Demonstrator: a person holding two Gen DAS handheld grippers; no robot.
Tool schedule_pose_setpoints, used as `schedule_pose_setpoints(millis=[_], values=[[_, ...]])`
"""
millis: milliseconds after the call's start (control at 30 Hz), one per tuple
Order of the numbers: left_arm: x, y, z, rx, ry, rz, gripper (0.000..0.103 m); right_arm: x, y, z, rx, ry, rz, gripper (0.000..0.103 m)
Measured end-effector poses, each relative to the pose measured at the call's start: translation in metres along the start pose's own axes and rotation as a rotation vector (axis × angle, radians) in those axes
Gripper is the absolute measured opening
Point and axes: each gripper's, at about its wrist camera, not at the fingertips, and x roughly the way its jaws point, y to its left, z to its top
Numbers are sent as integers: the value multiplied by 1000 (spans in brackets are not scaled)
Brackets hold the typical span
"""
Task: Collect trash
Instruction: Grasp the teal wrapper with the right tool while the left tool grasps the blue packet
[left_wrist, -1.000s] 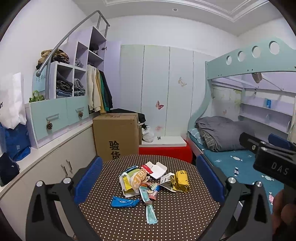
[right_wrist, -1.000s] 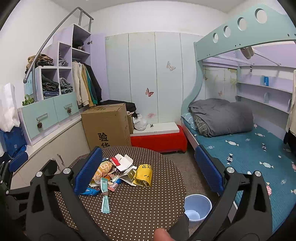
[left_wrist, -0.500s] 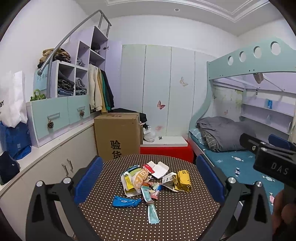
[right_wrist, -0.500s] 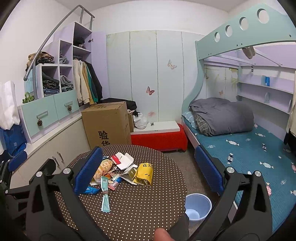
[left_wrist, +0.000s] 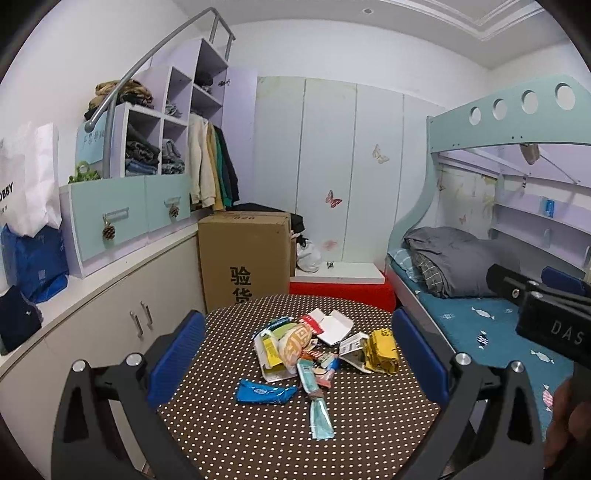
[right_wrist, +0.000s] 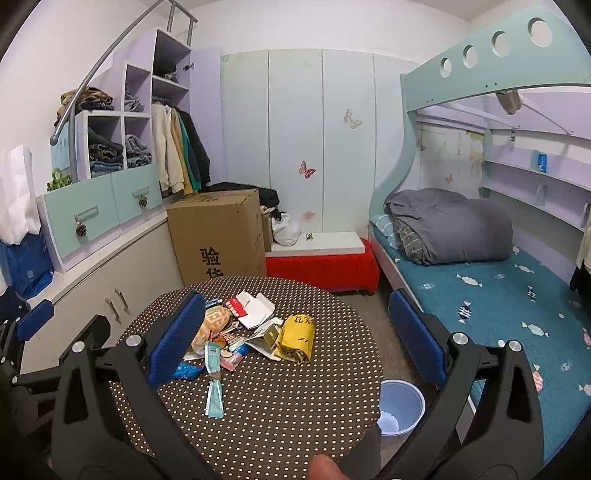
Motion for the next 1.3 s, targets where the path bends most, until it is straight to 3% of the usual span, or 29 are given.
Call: schedule_pose_setpoints(millis=[200, 600, 967, 1033, 1300], values=[[29, 27, -23, -27, 79, 60, 99, 42, 20, -19, -27, 104, 61, 98], [83, 84, -79, -33, 259, 162, 99, 158, 75, -102, -132, 413, 186, 96], [119, 84, -104, 46, 357, 135, 99, 229, 105, -145, -166, 586, 319, 50], [127, 81, -106, 81, 373, 124, 99, 236, 109, -151, -178, 604, 337, 25], [173, 43, -117, 325, 415, 22, 99, 224, 79, -149, -126, 585, 386, 22]])
